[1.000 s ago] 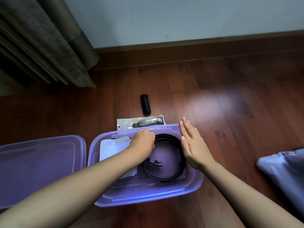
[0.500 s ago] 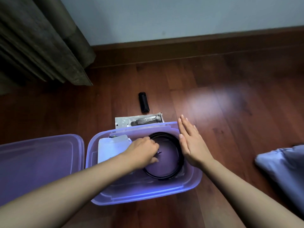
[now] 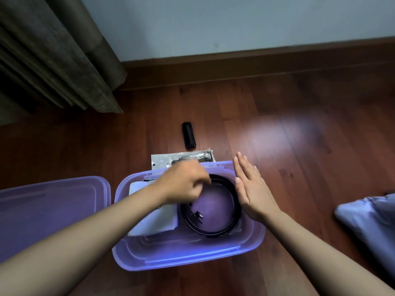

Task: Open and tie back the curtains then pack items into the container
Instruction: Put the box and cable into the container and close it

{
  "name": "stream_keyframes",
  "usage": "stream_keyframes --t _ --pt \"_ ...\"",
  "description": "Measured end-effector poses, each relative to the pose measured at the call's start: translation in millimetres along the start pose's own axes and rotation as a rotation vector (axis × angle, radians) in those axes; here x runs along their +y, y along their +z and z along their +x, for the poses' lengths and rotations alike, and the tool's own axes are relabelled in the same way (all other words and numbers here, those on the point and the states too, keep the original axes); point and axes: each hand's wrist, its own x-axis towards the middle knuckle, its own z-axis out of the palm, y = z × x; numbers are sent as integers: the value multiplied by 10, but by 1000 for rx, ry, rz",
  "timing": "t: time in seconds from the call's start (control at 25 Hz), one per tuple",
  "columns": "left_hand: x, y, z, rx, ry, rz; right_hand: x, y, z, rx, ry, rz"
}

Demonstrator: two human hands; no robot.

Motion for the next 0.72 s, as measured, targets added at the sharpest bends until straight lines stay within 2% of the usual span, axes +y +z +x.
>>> stream_keyframes --t 0.04,0.08,0.12,0.2,0.24,0.32,0.36,0.44,0.56,0.6,0.64,0.72 --pt "-109 -77 115 236 -104 -75 -1 0 6 0 -1 0" --pt "-255 -142 265 372 -251 -108 -4 2 16 2 -2 3" --pt "-402 -179 415 401 -411 -98 -5 5 20 1 -3 5" --pt "-633 -125 672 192 -658 6 -3 10 22 -1 -3 4" --pt "-697 -66 754 58 -715 46 1 7 23 0 -2 5" --pt "-765 81 810 -105 -738 119 -5 6 22 -1 -5 1" --pt "-792 151 803 -111 -737 149 -5 7 18 -3 -5 -2" --pt "-860 183 783 -11 -770 115 0 8 19 -1 -4 -1" --pt "-854 15 739 249 -928 -197 -5 8 29 3 -11 9" --pt "-783 -54 702 318 -923 -296 -5 5 30 4 -12 9" --pt "-662 -126 630 358 -857 -364 -6 3 26 6 -11 9" --pt "-338 -269 365 377 -573 -466 -15 -5 21 5 -10 16"
